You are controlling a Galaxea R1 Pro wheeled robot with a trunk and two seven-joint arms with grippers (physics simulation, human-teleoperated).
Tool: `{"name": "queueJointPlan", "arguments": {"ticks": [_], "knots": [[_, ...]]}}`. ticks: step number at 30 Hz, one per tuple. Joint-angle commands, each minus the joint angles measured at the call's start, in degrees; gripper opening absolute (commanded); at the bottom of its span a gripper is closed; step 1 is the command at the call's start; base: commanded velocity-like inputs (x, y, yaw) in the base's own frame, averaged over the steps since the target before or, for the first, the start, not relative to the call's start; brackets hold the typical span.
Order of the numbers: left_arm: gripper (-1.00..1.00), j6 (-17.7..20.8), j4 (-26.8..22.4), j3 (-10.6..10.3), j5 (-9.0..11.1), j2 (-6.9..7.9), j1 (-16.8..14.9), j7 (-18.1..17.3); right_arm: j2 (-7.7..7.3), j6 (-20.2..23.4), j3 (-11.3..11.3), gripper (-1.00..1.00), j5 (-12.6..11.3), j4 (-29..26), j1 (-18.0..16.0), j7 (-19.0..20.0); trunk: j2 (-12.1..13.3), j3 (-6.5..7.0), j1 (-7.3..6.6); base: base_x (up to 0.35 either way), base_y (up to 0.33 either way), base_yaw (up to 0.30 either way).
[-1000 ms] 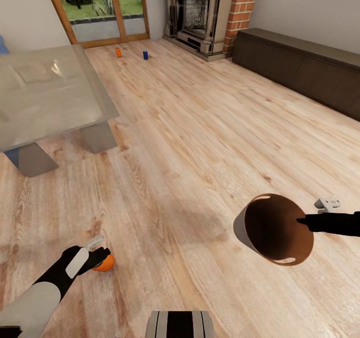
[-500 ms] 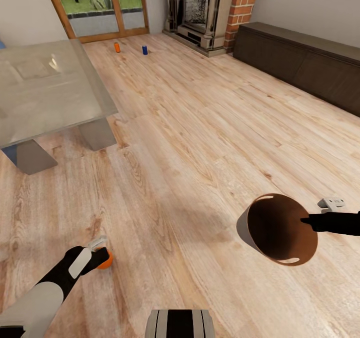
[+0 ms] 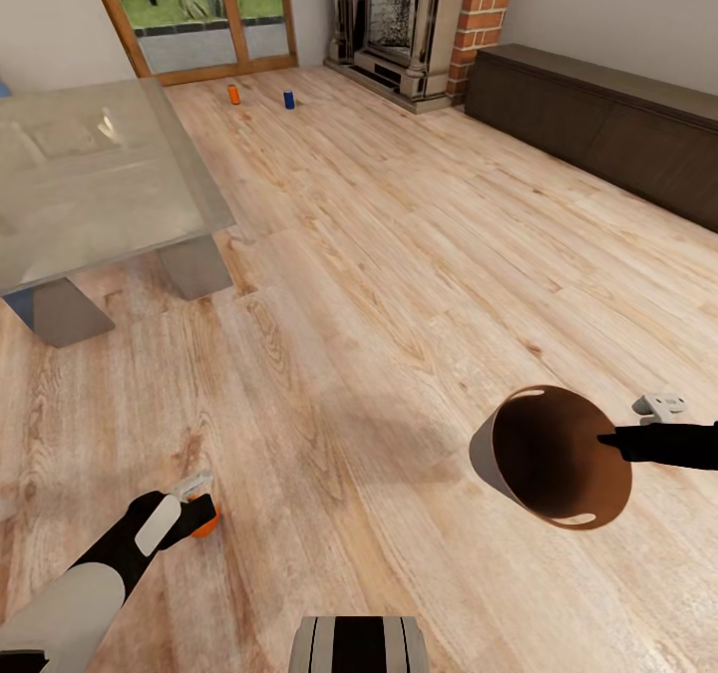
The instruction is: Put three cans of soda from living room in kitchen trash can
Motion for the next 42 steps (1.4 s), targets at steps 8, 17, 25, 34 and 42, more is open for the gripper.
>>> {"name": "queueJointPlan", "arguments": {"ticks": [8, 17, 25, 34, 42], "knots": [[-1.00, -0.4, -0.1, -0.1, -0.1, 0.00, 0.3, -0.2, 0.09, 0.3, 0.0, -1.00, -1.5, 0.0, 0.0, 0.2, 0.0, 0.67, -0.08, 0.000, 0.000, 0.000], [-1.00, -0.8, -0.2, -0.1, -0.1, -0.08, 0.3, -0.3, 0.09, 0.3, 0.1, -1.00, -1.5, 0.0, 0.0, 0.2, 0.2, 2.66, -0.31, 0.000, 0.000, 0.000], [-1.00, -0.3, -7.0, -1.7, 0.1, -1.20, 1.9, 0.0, 0.55, 0.3, 0.2, -1.00, -1.4, 0.3, -0.1, 0.2, 0.3, 4.43, -0.52, 0.000, 0.000, 0.000], [-1.00, 10.5, -27.2, -7.1, 0.3, -11.54, 4.4, 9.5, 4.02, 0.3, 1.4, -1.00, -0.8, 5.5, -0.9, -1.8, 0.4, 6.43, -0.75, 0.000, 0.000, 0.000], [-1.00, 27.2, -56.2, -9.5, 13.6, -17.25, 4.8, 16.0, 7.50, 0.3, 1.8, -1.00, -0.9, 9.5, -2.5, -11.6, 0.5, 8.20, -0.96, 0.000, 0.000, 0.000]]}}
